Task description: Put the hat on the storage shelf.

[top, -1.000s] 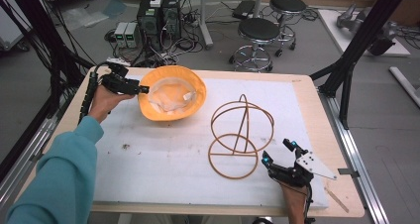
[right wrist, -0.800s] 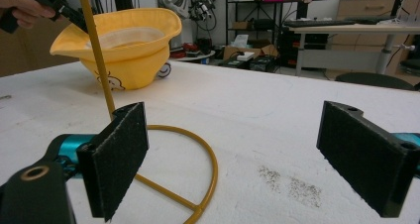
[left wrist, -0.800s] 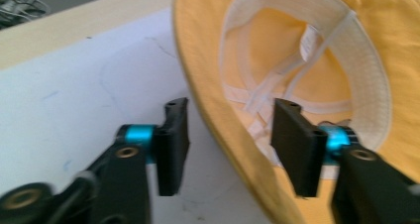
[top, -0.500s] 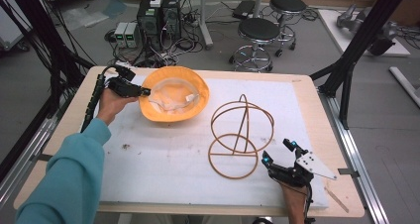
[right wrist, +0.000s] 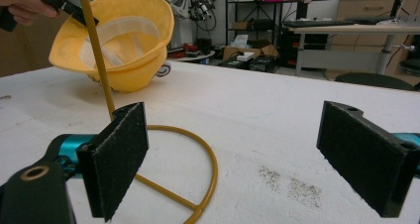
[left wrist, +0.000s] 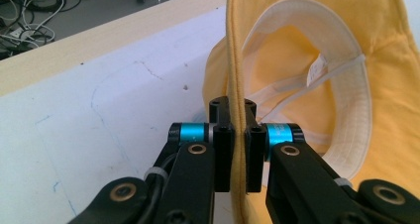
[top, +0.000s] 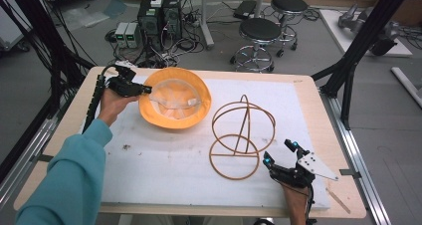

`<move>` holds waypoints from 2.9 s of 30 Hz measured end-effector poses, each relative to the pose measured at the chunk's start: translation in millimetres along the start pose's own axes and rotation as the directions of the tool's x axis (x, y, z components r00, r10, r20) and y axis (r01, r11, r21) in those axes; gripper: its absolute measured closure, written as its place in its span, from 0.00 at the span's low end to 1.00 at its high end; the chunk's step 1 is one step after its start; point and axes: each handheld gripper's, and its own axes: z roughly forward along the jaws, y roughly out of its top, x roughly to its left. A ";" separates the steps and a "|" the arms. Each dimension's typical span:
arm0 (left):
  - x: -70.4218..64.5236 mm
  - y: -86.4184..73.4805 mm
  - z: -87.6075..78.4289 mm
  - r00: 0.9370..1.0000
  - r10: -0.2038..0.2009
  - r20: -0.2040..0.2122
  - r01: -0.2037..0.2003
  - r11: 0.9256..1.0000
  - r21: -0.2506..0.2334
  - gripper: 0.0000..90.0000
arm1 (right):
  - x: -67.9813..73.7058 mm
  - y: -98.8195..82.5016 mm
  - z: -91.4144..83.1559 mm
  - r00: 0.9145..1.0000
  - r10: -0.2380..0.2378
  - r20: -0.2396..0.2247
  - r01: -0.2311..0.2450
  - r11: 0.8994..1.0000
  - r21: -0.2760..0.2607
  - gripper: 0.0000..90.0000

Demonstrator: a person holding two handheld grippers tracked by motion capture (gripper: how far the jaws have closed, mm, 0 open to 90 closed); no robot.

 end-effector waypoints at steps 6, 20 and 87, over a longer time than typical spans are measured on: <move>3.1 6.1 -10.2 1.000 -0.004 -0.008 0.004 1.000 -0.026 0.96 | 0.0 0.0 0.0 1.000 0.000 0.000 0.000 1.000 0.001 0.13; 14.4 29.8 -46.5 0.997 0.010 -0.081 -0.018 0.995 -0.099 0.96 | 0.1 0.2 0.2 1.000 0.003 -0.001 -0.003 1.000 0.001 0.13; -39.7 4.0 -36.9 0.985 0.159 -0.061 -0.162 0.985 -0.058 0.96 | 0.7 0.0 0.0 1.000 -0.001 0.003 0.001 1.000 0.000 0.13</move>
